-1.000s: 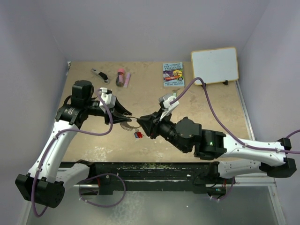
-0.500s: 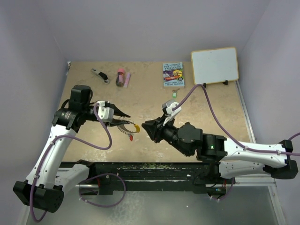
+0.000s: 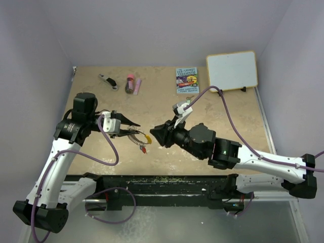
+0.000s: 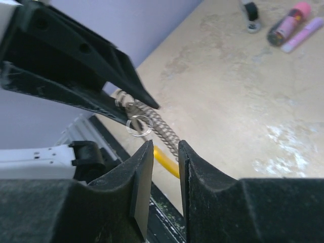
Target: Put the keys on the keyring
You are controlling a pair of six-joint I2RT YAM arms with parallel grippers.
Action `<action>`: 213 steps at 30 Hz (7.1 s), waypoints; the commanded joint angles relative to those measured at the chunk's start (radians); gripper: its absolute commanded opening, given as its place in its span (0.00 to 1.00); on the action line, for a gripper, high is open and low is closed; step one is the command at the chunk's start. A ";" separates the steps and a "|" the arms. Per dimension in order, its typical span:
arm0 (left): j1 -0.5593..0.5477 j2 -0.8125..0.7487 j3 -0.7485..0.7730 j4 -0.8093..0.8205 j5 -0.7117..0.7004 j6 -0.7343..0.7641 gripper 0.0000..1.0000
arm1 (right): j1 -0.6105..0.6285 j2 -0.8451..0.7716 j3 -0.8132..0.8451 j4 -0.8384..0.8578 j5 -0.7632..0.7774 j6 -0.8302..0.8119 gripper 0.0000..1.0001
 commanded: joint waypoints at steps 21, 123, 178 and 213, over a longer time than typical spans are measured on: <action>0.004 -0.018 0.011 0.024 0.072 0.008 0.04 | -0.055 0.042 0.031 0.160 -0.174 0.040 0.39; 0.001 0.164 0.242 -0.732 0.083 0.605 0.43 | -0.021 0.129 0.206 -0.110 -0.498 -0.309 0.00; -0.047 0.200 0.253 -0.774 0.093 0.538 0.32 | 0.034 0.190 0.306 -0.156 -0.390 -0.399 0.00; -0.057 0.190 0.267 -0.754 0.137 0.459 0.04 | 0.042 0.202 0.308 -0.134 -0.377 -0.393 0.00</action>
